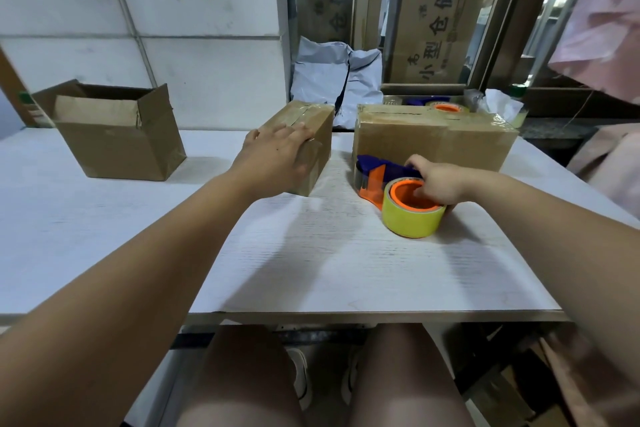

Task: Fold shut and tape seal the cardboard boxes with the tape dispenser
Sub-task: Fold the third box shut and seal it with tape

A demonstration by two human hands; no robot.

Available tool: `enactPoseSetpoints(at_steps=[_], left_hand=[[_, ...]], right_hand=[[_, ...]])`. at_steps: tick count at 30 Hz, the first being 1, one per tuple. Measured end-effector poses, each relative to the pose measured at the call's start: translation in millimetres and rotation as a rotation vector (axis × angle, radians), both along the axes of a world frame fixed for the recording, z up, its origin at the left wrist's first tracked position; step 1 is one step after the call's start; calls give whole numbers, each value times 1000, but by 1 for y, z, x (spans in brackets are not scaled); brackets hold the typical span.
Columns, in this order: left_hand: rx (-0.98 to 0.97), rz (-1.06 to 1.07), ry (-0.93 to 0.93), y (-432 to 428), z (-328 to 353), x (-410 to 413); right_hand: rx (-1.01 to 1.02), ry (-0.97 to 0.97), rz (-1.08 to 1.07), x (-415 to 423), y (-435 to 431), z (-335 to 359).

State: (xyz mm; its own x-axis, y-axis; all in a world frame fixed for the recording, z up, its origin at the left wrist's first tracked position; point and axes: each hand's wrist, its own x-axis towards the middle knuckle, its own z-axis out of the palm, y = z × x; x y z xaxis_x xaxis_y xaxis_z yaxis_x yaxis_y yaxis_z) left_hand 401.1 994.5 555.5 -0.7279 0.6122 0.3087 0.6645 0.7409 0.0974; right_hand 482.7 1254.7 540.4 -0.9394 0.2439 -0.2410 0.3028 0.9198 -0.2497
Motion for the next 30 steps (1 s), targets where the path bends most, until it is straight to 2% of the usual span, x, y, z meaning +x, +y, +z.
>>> enactPoseSetpoints(at_steps=[3,5,7,10,13,16,20,24,26,30], left_hand=[[2,8,28,-3,-4,-3],[84,-3,22,-8,-4,-8],[312,-8,-8,-12,-6,-13],[691,59,-38,-18,-10,-16],[986,211,-305,-19,-17,-14],[1162,174,-536,-15,-27,-7],[1232,69,-573,-10,-40,-3],[1112,46,-529,-11,-62,-5],[1113,74,-529,-12,-68,-5],[1158,75,-532,-12,-70,-4]], right_hand=[[-2,-18,8,1,1,5],[-88,41,4,3,-2,14],[-174,231,27,2,-13,22],[-189,584,69,-5,-46,31],[-330,772,64,-16,-90,33],[-472,811,43,-27,-128,25],[-581,828,-32,-35,-157,-4],[-692,864,-128,-38,-167,-31],[-778,862,-162,-39,-167,-39],[-715,845,-103,-39,-163,-49]])
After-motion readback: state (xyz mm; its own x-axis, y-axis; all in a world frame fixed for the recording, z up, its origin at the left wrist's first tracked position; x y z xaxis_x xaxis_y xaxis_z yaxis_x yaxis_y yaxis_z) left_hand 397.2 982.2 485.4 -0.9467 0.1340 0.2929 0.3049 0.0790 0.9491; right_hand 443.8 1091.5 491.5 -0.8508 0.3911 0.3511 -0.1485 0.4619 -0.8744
